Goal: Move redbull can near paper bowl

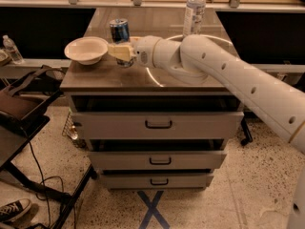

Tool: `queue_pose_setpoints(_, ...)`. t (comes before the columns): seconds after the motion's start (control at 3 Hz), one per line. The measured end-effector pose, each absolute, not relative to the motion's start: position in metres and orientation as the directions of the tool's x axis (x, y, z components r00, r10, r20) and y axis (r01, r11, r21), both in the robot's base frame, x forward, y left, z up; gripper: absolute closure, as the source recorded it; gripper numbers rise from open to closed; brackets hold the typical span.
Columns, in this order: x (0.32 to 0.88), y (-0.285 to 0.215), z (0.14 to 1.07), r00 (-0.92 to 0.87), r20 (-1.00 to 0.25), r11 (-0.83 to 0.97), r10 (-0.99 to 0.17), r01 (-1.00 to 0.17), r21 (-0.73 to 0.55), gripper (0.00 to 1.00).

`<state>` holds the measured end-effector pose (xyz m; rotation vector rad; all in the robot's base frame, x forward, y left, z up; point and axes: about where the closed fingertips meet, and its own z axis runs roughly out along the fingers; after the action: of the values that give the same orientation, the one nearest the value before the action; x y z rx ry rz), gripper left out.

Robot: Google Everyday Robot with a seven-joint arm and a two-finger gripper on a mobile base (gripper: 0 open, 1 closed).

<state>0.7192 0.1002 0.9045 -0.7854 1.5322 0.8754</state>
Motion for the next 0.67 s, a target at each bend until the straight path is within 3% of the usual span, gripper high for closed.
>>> queue_pose_setpoints(0.67, 0.7315, 0.1197, 0.8882, -0.091, -0.994, 0.54, 0.056, -0.835, 0.107, 0.97)
